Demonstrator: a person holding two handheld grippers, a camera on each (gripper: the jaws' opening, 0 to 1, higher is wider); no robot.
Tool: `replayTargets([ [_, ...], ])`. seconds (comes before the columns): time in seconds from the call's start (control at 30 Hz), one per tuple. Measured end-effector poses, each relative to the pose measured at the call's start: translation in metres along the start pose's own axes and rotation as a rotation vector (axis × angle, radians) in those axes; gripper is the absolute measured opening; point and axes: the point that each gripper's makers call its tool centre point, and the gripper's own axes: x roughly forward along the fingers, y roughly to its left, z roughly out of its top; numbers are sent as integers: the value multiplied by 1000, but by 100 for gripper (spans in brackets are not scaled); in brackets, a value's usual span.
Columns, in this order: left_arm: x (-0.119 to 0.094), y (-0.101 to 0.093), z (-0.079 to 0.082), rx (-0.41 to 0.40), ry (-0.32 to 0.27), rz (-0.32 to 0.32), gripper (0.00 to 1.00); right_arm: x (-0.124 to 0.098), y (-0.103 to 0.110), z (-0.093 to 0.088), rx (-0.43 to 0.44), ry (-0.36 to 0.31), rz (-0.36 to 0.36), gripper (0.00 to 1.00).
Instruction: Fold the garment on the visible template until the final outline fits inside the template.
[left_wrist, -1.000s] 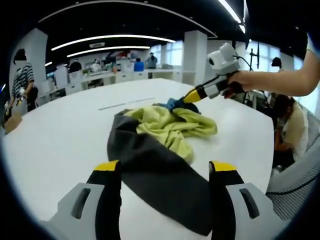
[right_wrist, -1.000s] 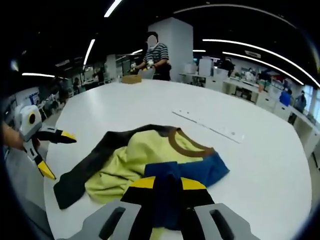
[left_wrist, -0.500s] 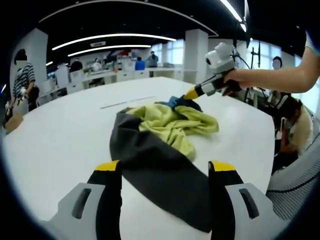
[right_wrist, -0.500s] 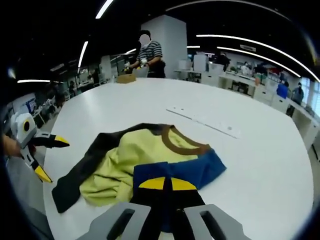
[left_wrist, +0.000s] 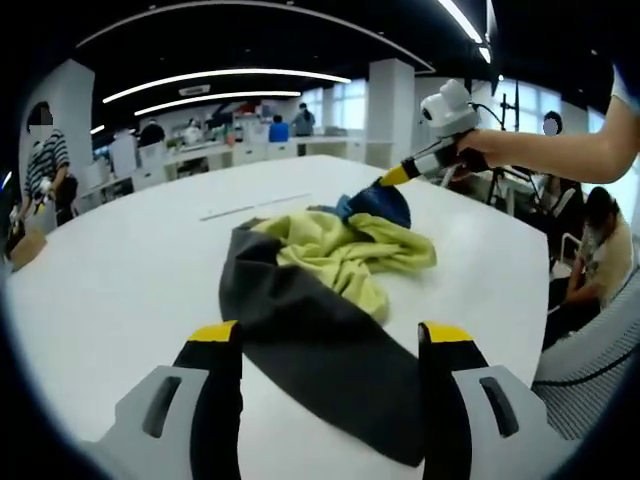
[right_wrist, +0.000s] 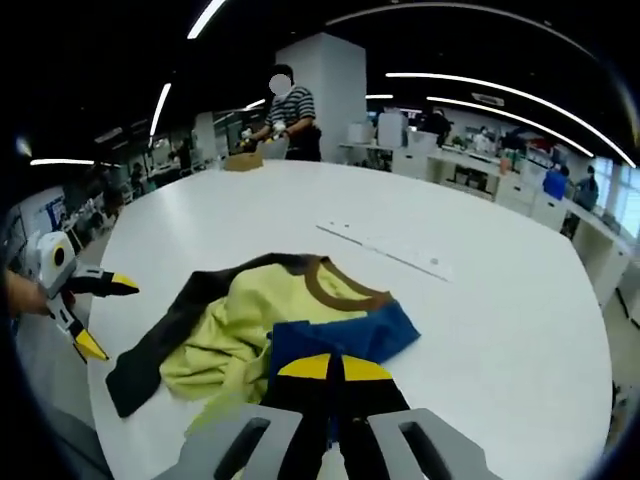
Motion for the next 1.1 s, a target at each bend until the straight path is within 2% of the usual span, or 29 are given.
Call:
replayTargets([
  [0.23,-3,2,-2,-3,-1,1,69,-20,-22,-1,-8,-1,-58,0],
  [0.5,-6,6,-6,-8,11,16,69,-39,-46,-14,25,12,-122,0],
  [0.67,-8,7,-17,-18,34,35,68,-50,-57,-25,52,20,-154,0],
  [1.1,-16,1,-61,-50,191,108,58,-68,-75,-43,124,25,-210,0],
])
